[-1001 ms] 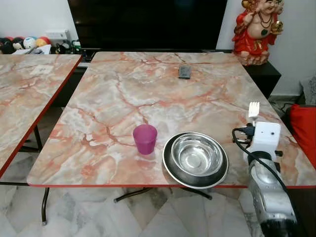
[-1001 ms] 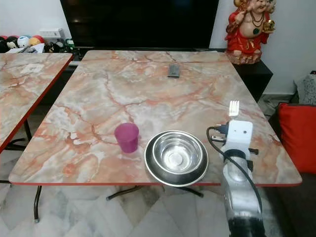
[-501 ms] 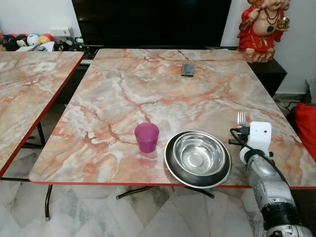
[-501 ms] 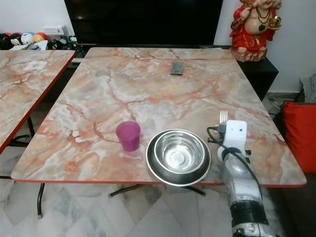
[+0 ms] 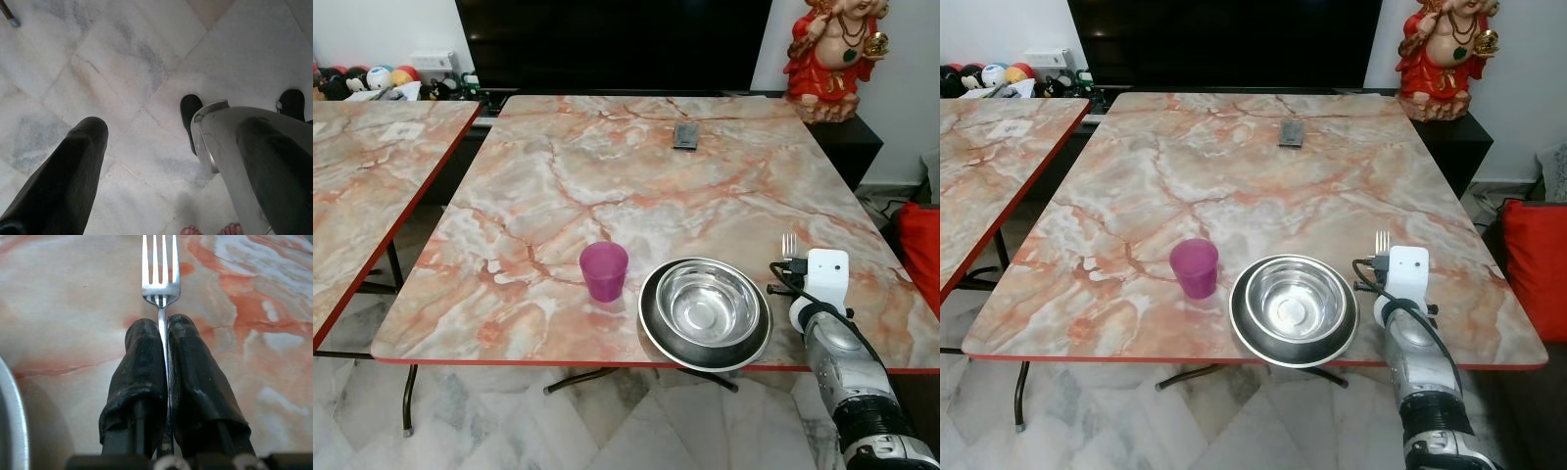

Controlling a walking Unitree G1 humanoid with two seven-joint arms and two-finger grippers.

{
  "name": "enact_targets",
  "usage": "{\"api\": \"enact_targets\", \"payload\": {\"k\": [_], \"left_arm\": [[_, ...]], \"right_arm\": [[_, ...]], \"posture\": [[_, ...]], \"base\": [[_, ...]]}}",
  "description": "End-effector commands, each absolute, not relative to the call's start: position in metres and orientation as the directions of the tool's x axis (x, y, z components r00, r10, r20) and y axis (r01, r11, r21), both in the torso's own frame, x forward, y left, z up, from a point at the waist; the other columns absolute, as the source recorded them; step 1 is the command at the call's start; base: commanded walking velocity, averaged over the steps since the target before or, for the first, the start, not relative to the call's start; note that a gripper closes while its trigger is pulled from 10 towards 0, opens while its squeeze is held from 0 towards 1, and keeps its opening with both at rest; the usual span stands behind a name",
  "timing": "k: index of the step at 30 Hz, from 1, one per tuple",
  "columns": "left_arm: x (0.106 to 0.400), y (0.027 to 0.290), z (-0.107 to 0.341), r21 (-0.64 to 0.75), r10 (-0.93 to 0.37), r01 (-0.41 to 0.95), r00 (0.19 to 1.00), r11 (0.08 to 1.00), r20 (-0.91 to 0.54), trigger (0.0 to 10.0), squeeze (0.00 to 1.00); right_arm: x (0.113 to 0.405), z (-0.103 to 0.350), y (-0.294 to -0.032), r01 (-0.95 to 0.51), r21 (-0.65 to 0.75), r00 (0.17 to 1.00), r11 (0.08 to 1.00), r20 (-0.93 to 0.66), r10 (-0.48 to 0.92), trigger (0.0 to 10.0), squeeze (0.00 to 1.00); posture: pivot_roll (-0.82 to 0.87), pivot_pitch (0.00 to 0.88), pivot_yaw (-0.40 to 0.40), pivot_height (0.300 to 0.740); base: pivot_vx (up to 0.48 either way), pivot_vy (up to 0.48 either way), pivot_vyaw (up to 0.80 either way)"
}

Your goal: Setting the table

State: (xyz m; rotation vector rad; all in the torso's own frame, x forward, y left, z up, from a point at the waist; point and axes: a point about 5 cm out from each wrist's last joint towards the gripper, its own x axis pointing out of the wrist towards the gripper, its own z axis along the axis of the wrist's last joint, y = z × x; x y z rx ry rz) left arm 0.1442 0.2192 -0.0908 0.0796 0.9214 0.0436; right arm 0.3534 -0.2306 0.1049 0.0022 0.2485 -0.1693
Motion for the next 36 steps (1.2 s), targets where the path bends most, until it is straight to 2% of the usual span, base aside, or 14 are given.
{"api": "enact_targets", "payload": {"k": [1, 34, 36], "left_arm": [[0.133, 0.222, -0.095, 0.09, 0.074, 0.001, 0.567, 0.996, -0.82, 10.0, 0.0], [0.131, 0.223, -0.096, 0.097, 0.075, 0.011, 0.557, 0.995, -0.827, 10.0, 0.0], [0.13, 0.223, -0.096, 0.098, 0.076, 0.01, 0.556, 0.995, -0.828, 10.0, 0.0]], "right_arm": [[0.355, 0.105, -0.228, 0.162, -0.01, 0.957, 0.987, -0.243, -0.159, 10.0, 0.0], [0.357, 0.093, -0.22, 0.165, 0.006, 0.952, 0.986, -0.262, -0.158, 10.0, 0.0], [0.357, 0.093, -0.22, 0.166, 0.007, 0.952, 0.986, -0.261, -0.159, 10.0, 0.05]], "posture": [[-0.01, 0.124, 0.018, 0.74], [0.0, 0.127, 0.024, 0.74], [0.01, 0.127, 0.024, 0.74]], "base": [[0.0, 0.0, 0.0], [0.0, 0.0, 0.0], [0.0, 0.0, 0.0]]}}
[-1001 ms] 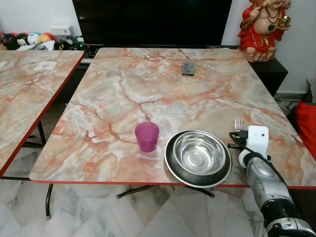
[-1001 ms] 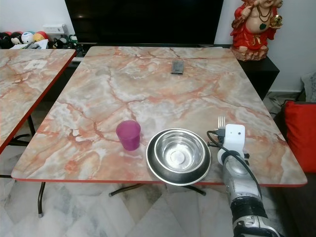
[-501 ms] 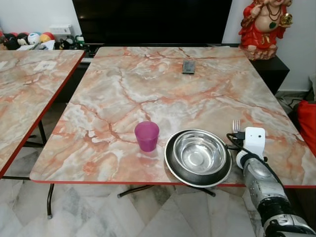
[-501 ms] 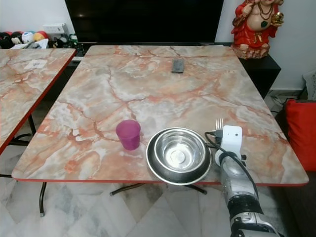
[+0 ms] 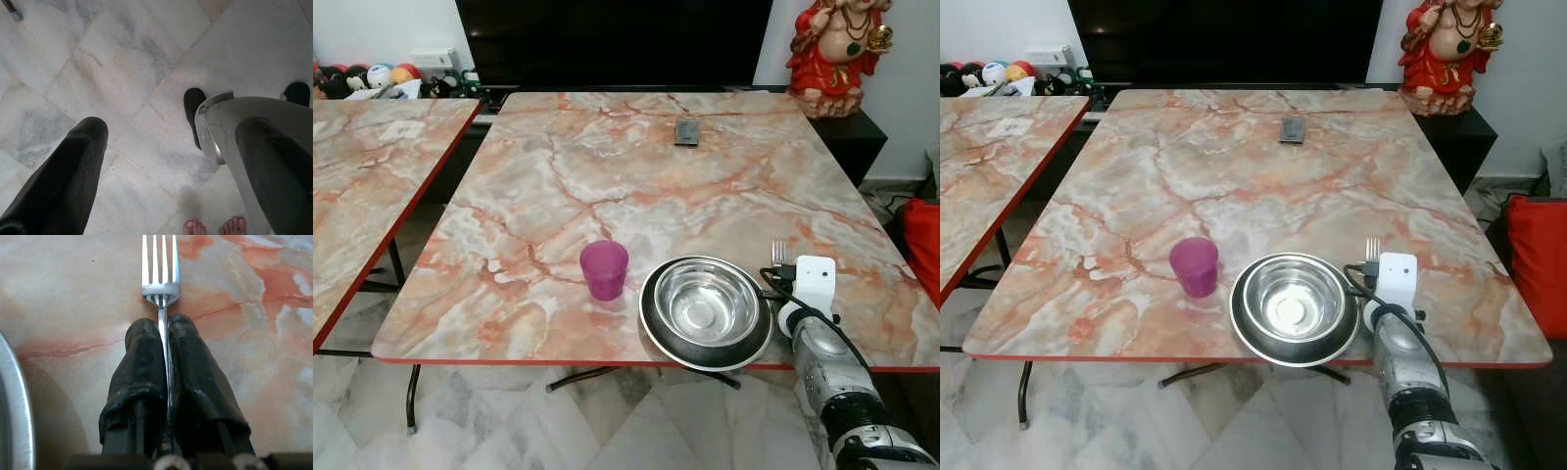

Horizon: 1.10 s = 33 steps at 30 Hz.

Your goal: Setting the table

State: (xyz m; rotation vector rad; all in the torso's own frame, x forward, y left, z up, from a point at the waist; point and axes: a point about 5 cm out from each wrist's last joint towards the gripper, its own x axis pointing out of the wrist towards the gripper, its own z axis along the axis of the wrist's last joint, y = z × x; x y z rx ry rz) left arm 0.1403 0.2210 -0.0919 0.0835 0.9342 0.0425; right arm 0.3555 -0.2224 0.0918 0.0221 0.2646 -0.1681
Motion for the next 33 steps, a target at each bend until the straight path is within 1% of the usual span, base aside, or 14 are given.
{"api": "enact_targets", "payload": {"k": [1, 6, 9, 10, 23, 24, 25, 26, 27, 29, 30, 31, 32, 33], "left_arm": [[0.1301, 0.2231, -0.0958, 0.099, 0.076, 0.01, 0.555, 0.995, -0.828, 10.0, 0.0], [0.1297, 0.2239, -0.0957, 0.099, 0.077, 0.01, 0.555, 0.995, -0.828, 10.0, 0.0], [0.1296, 0.2243, -0.0956, 0.099, 0.077, 0.009, 0.555, 0.995, -0.828, 10.0, 0.0], [0.1297, 0.2245, -0.0956, 0.099, 0.077, 0.009, 0.556, 0.995, -0.828, 10.0, 0.0], [0.1318, 0.2241, -0.0948, 0.097, 0.074, 0.011, 0.562, 0.995, -0.824, 10.0, 0.0], [0.1318, 0.224, -0.0949, 0.097, 0.074, 0.011, 0.562, 0.995, -0.824, 10.0, 0.0], [0.1319, 0.2237, -0.0949, 0.097, 0.073, 0.012, 0.562, 0.995, -0.824, 10.0, 0.0], [0.1319, 0.2237, -0.0949, 0.097, 0.073, 0.012, 0.562, 0.995, -0.824, 10.0, 0.0], [0.132, 0.2235, -0.0949, 0.097, 0.073, 0.012, 0.563, 0.995, -0.824, 10.0, 0.0], [0.1326, 0.2226, -0.095, 0.096, 0.072, 0.012, 0.563, 0.995, -0.823, 10.0, 0.0], [0.1327, 0.2224, -0.095, 0.096, 0.072, 0.013, 0.563, 0.995, -0.824, 10.0, 0.0], [0.1328, 0.2222, -0.095, 0.096, 0.072, 0.013, 0.562, 0.995, -0.824, 10.0, 0.0], [0.133, 0.2221, -0.095, 0.096, 0.072, 0.013, 0.562, 0.995, -0.824, 10.0, 0.0], [0.1333, 0.2219, -0.095, 0.097, 0.072, 0.014, 0.562, 0.995, -0.824, 10.0, 0.0]], "right_arm": [[0.3572, 0.0925, -0.22, 0.166, 0.007, 0.952, 0.986, -0.261, -0.158, 10.0, 0.16], [0.3573, 0.0925, -0.2202, 0.169, 0.007, 0.952, 0.986, -0.26, -0.162, 10.0, 0.15], [0.3574, 0.0926, -0.2201, 0.168, 0.009, 0.953, 0.986, -0.258, -0.16, 10.0, 0.17], [0.3575, 0.0926, -0.2201, 0.168, 0.008, 0.953, 0.986, -0.259, -0.16, 10.0, 0.21], [0.3576, 0.0926, -0.2208, 0.172, 0.008, 0.952, 0.985, -0.259, -0.164, 10.0, 0.22], [0.3576, 0.0926, -0.2208, 0.171, 0.009, 0.952, 0.985, -0.259, -0.163, 10.0, 0.32], [0.3577, 0.0926, -0.2207, 0.171, 0.009, 0.952, 0.985, -0.259, -0.162, 10.0, 0.62], [0.3577, 0.0926, -0.2207, 0.171, 0.009, 0.952, 0.985, -0.259, -0.162, 10.0, 0.62], [0.3577, 0.0926, -0.2208, 0.171, 0.009, 0.952, 0.985, -0.258, -0.163, 10.0, 0.68], [0.3577, 0.0925, -0.2208, 0.172, 0.005, 0.952, 0.985, -0.259, -0.164, 10.0, 0.64], [0.3577, 0.0925, -0.2208, 0.172, 0.005, 0.952, 0.985, -0.259, -0.165, 10.0, 0.57], [0.3577, 0.0925, -0.2207, 0.172, 0.005, 0.952, 0.985, -0.259, -0.165, 10.0, 0.18], [0.3577, 0.0924, -0.2207, 0.172, 0.004, 0.952, 0.985, -0.26, -0.165, 10.0, 0.0], [0.3578, 0.0923, -0.2205, 0.172, 0.004, 0.952, 0.985, -0.26, -0.165, 10.0, 0.0]], "posture": [[0.01, 0.127, 0.024, 0.74], [0.01, 0.126, 0.025, 0.74], [0.01, 0.126, 0.025, 0.74], [0.0, 0.127, 0.024, 0.74], [0.01, 0.126, 0.025, 0.74], [0.01, 0.126, 0.025, 0.74], [0.01, 0.126, 0.026, 0.74], [0.01, 0.126, 0.026, 0.74], [0.01, 0.125, 0.026, 0.74], [0.01, 0.126, 0.025, 0.74], [0.01, 0.126, 0.025, 0.74], [0.01, 0.126, 0.025, 0.74], [0.01, 0.126, 0.025, 0.74], [0.01, 0.126, 0.025, 0.74]], "base": [[0.0, 0.0, 0.0], [0.0, 0.0, 0.0], [0.0, 0.0, 0.0], [0.0, 0.0, 0.0], [0.0, 0.0, 0.0], [0.0, 0.0, 0.0], [0.0, 0.0, 0.0], [0.0, 0.0, 0.0], [0.0, 0.0, 0.0], [0.0, 0.0, 0.0], [0.0, 0.0, 0.0], [0.0, 0.0, 0.0], [0.0, 0.0, 0.0], [0.0, 0.0, 0.0]]}}
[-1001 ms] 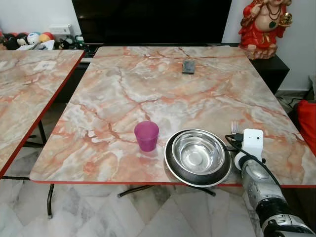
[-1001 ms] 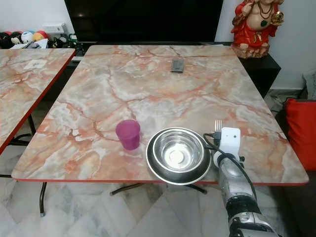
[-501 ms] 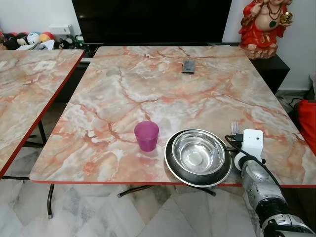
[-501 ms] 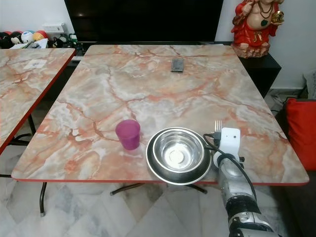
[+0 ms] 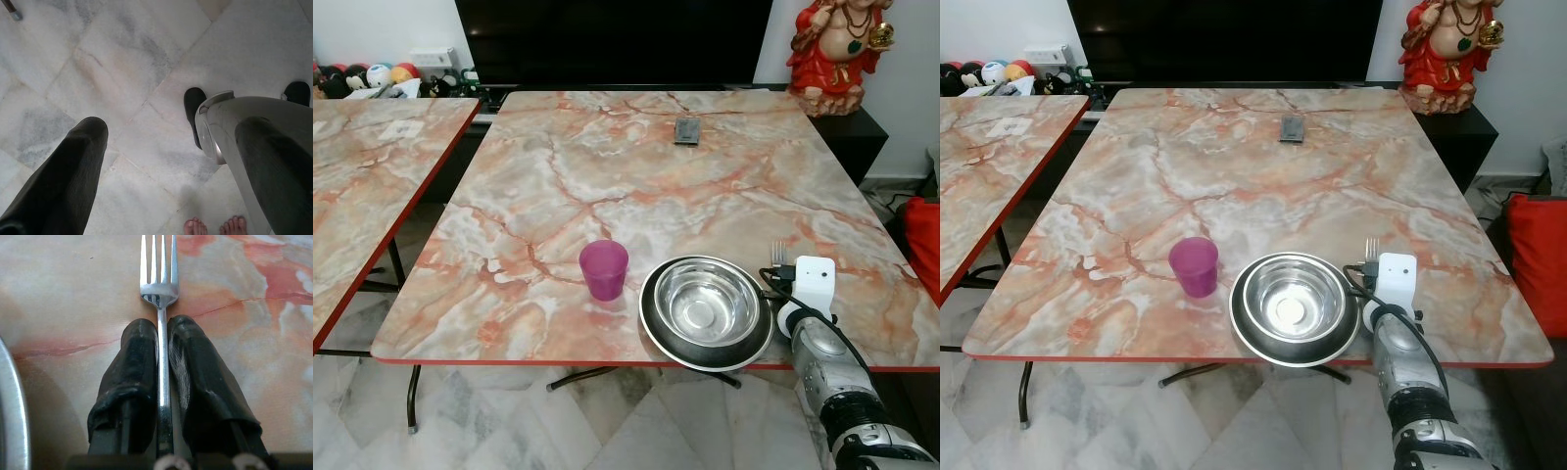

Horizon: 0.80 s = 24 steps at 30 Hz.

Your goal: Setting the table

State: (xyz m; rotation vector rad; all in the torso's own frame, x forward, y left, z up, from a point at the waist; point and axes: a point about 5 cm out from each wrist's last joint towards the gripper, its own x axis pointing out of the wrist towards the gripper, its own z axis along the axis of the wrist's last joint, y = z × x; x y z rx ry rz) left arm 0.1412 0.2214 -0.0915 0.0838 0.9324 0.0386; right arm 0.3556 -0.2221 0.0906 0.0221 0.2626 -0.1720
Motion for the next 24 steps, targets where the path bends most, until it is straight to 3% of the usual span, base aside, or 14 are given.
{"api": "enact_targets", "payload": {"k": [1, 24], "left_arm": [[0.133, 0.222, -0.095, 0.097, 0.072, 0.014, 0.562, 0.995, -0.824, 10.0, 0.0], [0.131, 0.223, -0.096, 0.106, 0.07, 0.033, 0.552, 0.994, -0.831, 10.0, 0.0]], "right_arm": [[0.358, 0.092, -0.22, 0.172, 0.004, 0.952, 0.985, -0.26, -0.165, 10.0, 0.0], [0.363, 0.107, -0.223, 0.204, 0.047, 0.966, 0.978, -0.171, -0.194, 10.0, 0.0]], "posture": [[0.01, 0.126, 0.025, 0.74], [0.01, 0.123, 0.025, 0.74]], "base": [[0.0, 0.0, 0.0], [0.0, 0.0, 0.0]]}}
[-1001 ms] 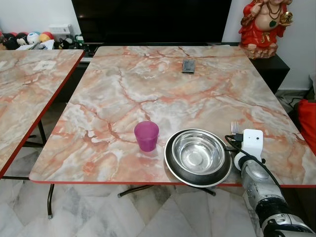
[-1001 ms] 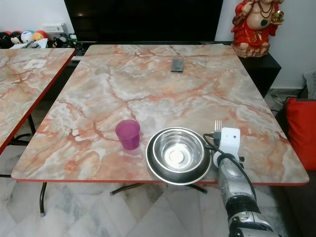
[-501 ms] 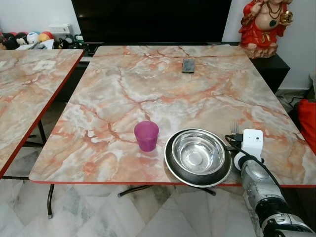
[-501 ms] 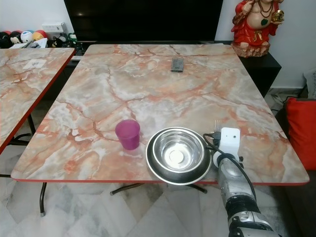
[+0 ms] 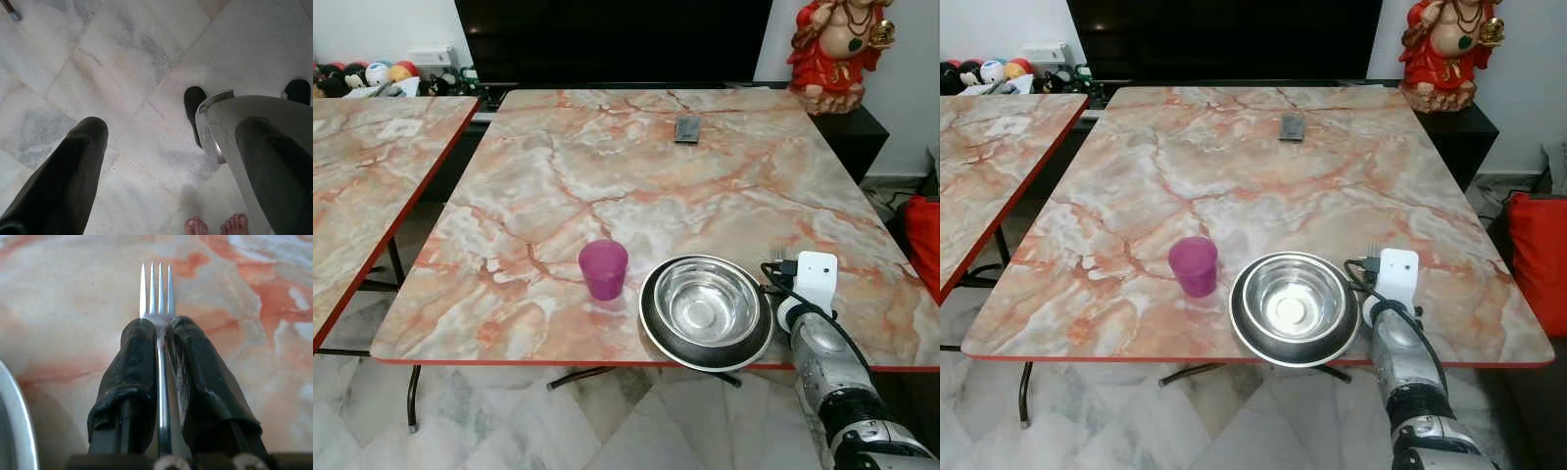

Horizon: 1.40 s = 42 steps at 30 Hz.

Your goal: Setting the table

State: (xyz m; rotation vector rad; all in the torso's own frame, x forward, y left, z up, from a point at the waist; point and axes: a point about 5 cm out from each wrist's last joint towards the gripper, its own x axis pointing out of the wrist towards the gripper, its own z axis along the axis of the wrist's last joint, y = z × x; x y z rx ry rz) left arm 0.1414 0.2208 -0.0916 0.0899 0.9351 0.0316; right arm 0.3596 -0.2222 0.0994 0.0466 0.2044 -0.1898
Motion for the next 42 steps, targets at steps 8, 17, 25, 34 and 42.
{"api": "enact_targets", "payload": {"k": [8, 17, 25, 34, 42], "left_arm": [[0.131, 0.223, -0.096, 0.106, 0.071, 0.032, 0.55, 0.994, -0.832, 10.0, 0.0], [0.133, 0.223, -0.095, 0.11, 0.077, 0.027, 0.556, 0.994, -0.827, 10.0, 0.0], [0.131, 0.23, -0.094, 0.126, 0.112, -0.013, 0.558, 0.992, -0.822, 10.0, 0.0], [0.135, 0.229, -0.093, 0.122, 0.117, -0.029, 0.573, 0.992, -0.811, 10.0, 0.0], [0.141, 0.23, -0.09, 0.124, 0.125, -0.043, 0.588, 0.991, -0.799, 10.0, 0.0]], "right_arm": [[0.365, 0.128, -0.227, 0.231, 0.055, 0.973, 0.972, -0.023, -0.23, 10.0, 0.0], [0.36, 0.148, -0.227, 0.225, 0.101, 0.96, 0.969, 0.148, -0.239, 10.0, 0.0], [0.342, 0.151, -0.217, 0.159, 0.043, 0.956, 0.986, 0.241, -0.164, 10.0, 0.0], [0.34, 0.154, -0.22, 0.173, 0.057, 0.949, 0.983, 0.259, -0.181, 10.0, 0.0], [0.339, 0.15, -0.207, 0.168, 0.066, 0.952, 0.984, 0.25, -0.179, 10.0, 0.0]], "posture": [[0.0, 0.122, 0.025, 0.74], [0.0, 0.118, 0.026, 0.74], [-0.02, 0.083, 0.011, 0.74], [-0.02, 0.049, 0.001, 0.74], [-0.02, 0.0, 0.007, 0.74]], "base": [[0.0, 0.0, 0.0], [0.0, 0.0, 0.0], [0.0, 0.0, 0.0], [0.0, 0.0, 0.0], [0.0, 0.0, 0.0]]}}
